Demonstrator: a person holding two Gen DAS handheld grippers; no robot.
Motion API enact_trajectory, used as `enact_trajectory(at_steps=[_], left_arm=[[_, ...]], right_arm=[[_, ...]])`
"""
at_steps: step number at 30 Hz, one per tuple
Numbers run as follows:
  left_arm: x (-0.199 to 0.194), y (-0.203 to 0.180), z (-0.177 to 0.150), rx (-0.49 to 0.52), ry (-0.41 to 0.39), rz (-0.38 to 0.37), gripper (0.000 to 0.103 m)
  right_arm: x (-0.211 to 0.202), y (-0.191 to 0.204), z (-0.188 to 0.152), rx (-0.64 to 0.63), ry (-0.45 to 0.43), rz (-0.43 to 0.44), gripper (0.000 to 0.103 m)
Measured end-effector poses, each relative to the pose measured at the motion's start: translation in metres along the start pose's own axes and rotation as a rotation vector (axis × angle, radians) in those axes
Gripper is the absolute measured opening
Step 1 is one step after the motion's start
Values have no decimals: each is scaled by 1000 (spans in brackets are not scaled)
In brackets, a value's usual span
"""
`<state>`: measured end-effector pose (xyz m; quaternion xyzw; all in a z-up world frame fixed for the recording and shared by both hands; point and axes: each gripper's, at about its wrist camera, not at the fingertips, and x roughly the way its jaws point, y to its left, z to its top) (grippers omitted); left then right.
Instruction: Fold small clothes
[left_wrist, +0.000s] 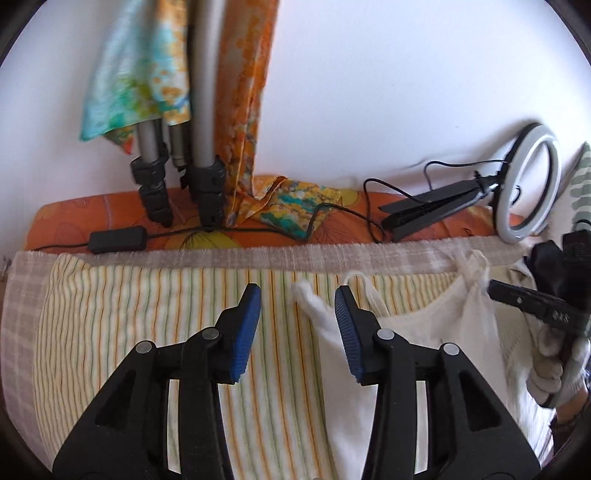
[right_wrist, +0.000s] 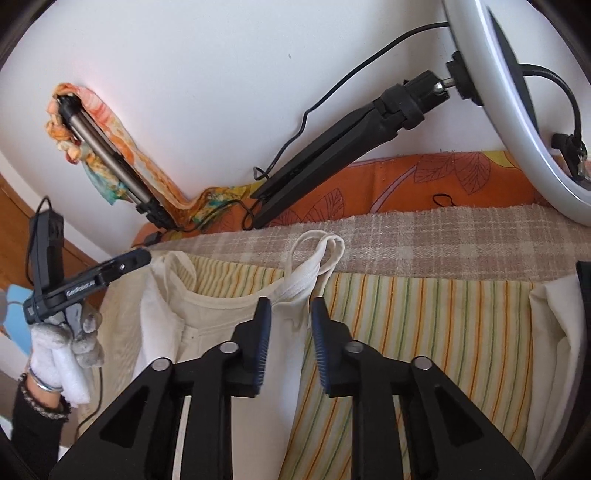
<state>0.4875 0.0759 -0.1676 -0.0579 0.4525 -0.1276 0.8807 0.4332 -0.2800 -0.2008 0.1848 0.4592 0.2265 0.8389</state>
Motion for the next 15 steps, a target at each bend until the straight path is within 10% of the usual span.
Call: enact_trajectory(at_steps=[15], left_arm=[[34, -15, -23, 46, 90, -26, 42]], right_arm=[[24, 2, -7, -6, 53, 7, 24]])
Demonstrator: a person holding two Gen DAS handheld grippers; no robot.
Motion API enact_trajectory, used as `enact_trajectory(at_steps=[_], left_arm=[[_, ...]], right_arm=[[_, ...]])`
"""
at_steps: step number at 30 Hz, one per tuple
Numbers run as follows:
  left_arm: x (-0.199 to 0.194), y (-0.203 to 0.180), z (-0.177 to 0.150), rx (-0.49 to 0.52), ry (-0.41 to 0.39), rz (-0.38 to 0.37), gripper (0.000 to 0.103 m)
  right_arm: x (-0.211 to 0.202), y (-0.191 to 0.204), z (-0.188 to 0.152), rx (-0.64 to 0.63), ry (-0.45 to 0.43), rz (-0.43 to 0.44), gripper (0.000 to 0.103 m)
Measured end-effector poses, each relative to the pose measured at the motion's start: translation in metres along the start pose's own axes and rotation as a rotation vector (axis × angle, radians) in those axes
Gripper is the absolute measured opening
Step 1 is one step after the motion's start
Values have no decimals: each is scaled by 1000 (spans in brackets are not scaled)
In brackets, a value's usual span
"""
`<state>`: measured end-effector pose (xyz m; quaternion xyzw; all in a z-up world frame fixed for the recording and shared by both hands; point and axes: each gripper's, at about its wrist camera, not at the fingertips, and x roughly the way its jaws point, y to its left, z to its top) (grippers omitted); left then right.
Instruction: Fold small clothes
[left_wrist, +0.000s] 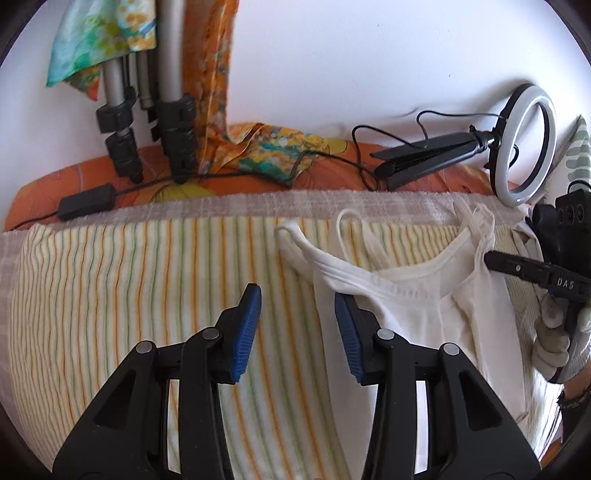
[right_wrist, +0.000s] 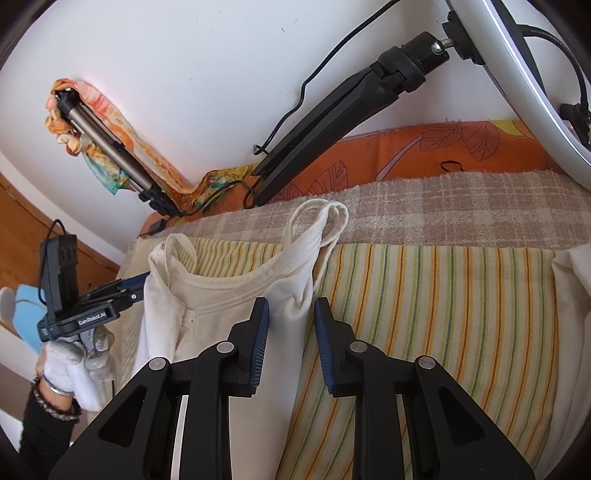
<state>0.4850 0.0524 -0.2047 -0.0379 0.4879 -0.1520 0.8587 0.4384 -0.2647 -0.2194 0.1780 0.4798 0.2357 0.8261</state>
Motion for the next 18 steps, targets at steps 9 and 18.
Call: enact_trajectory(at_steps=[9, 18], left_arm=[[4, 13, -1, -64, -32, -54, 24], [-18, 40, -11, -273, -61, -311, 46]], right_arm=[[10, 5, 3, -18, 3, -12, 11], [8, 0, 2, -2, -3, 11, 11]])
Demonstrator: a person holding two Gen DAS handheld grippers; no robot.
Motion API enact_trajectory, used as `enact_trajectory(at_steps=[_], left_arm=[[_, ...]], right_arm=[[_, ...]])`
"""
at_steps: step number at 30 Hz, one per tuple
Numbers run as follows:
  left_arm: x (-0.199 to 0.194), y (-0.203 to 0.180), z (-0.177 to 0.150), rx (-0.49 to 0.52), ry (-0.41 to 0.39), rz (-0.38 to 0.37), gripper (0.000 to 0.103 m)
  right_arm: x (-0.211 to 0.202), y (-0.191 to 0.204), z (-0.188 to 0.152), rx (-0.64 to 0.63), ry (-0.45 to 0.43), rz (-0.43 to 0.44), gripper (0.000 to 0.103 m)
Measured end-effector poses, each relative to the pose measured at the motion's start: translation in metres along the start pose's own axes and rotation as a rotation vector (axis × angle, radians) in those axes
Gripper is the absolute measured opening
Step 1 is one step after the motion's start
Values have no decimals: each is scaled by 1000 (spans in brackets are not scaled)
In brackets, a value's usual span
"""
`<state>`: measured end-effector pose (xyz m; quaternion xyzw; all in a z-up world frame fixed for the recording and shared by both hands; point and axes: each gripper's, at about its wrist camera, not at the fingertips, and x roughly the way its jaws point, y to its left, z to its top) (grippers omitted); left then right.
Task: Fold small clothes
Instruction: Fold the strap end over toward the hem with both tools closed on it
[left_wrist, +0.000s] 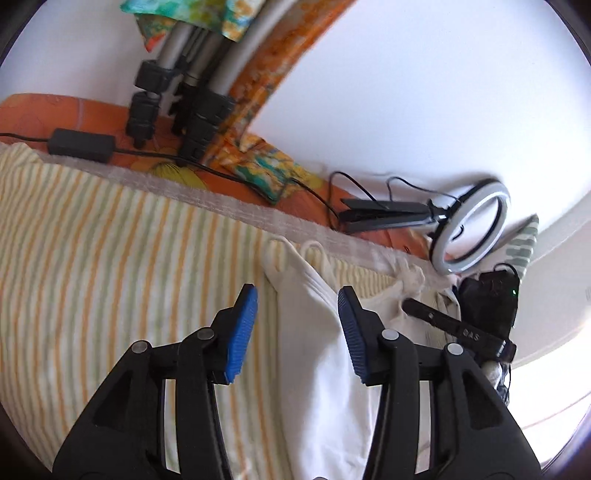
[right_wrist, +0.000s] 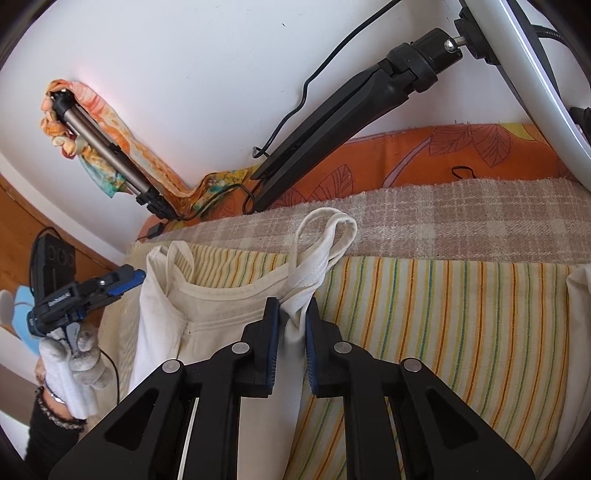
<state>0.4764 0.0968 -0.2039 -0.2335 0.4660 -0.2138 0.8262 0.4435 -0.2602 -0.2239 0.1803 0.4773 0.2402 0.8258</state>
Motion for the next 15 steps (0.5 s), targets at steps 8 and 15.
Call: enact_trajectory(at_steps=[8, 15], left_arm=[[30, -31, -12, 268, 6, 338, 46], [40, -30, 4, 258, 19, 324, 32]], right_arm=[[0, -1, 0, -3, 3, 1, 11], [4, 4, 2, -25, 6, -7, 13]])
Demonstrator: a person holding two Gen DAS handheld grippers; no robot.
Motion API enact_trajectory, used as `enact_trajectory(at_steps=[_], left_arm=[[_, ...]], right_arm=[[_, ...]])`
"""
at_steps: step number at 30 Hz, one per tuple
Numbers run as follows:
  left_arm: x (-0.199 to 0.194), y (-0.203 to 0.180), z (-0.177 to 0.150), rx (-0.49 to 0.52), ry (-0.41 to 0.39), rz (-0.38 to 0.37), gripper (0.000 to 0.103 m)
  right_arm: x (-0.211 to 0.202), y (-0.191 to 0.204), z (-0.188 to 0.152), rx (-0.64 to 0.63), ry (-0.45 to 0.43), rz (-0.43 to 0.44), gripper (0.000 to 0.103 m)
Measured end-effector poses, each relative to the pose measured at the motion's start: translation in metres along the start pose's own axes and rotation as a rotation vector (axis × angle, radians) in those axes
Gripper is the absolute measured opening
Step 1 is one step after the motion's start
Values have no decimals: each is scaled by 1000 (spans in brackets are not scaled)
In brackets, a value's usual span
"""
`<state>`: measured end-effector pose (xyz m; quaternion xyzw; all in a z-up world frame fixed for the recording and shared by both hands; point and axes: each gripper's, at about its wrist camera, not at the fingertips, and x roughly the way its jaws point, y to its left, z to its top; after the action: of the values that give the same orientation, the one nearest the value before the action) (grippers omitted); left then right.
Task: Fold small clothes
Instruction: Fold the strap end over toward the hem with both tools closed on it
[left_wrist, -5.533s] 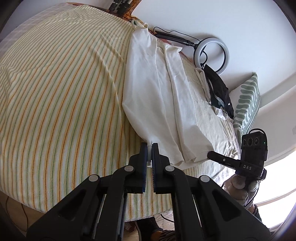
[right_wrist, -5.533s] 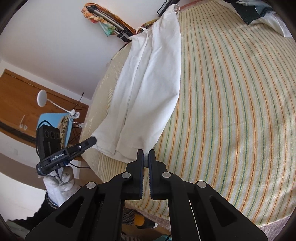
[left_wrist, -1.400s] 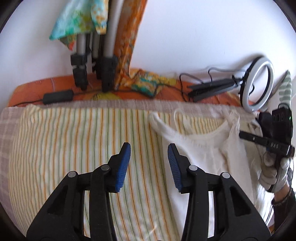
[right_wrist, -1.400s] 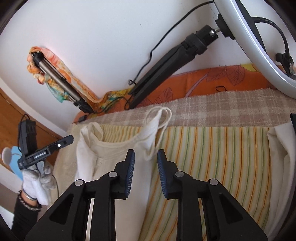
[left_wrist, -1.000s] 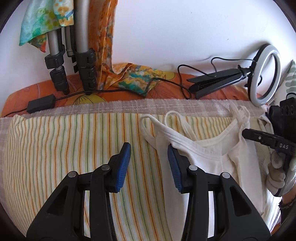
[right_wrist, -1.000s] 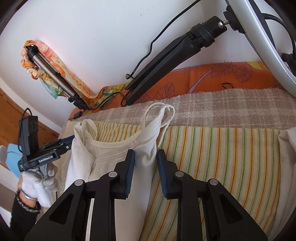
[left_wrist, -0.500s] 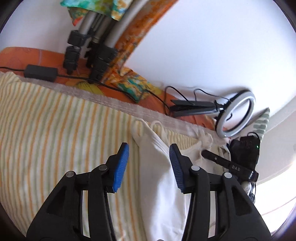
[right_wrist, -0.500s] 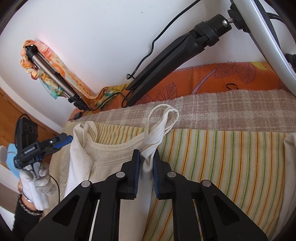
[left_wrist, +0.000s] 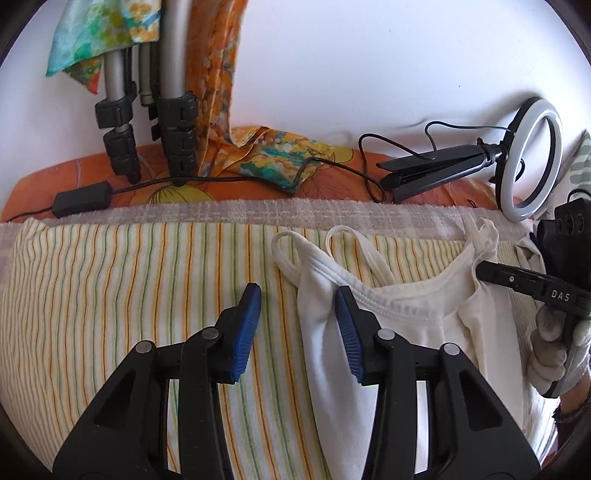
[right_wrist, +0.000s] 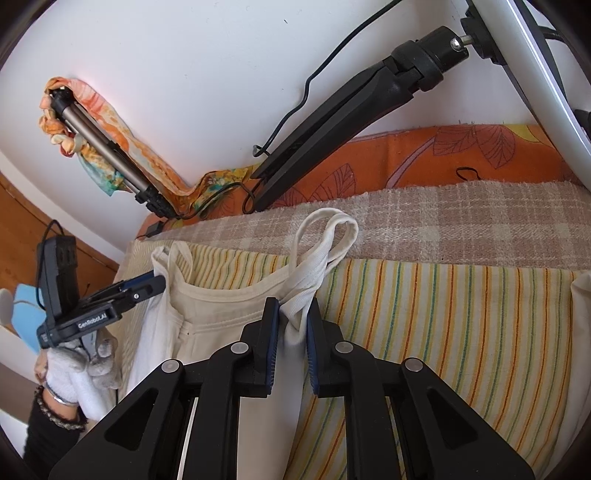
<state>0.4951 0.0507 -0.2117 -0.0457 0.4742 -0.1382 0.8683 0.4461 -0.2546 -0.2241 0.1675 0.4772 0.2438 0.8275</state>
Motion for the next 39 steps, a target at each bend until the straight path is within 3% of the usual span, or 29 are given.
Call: enact_trajectory(at_steps=[1, 2, 4, 11, 21, 31, 39], left_arm=[[3, -3, 1, 19, -2, 13, 24], [3, -6, 0, 28, -4, 12, 7], [0, -7, 0, 17, -8, -4, 1], [-22, -9, -8, 15, -74, -19, 0], [-93, -36, -40, 67, -171, -24, 0], [-162, -51, -118, 62, -195, -43, 0], [-182, -60, -193, 52, -163, -31, 0]], right_arm=[[1, 2, 0, -7, 1, -4, 13], [2, 3, 1, -12, 1, -9, 13], [3, 7, 0, -26, -7, -16, 10], [-13, 27, -3, -100, -62, -34, 4], [-61, 69, -27, -218, -147, -66, 4], [-125, 104, -102, -325, -173, -105, 4], [-135, 115, -186, -361, -130, -124, 4]])
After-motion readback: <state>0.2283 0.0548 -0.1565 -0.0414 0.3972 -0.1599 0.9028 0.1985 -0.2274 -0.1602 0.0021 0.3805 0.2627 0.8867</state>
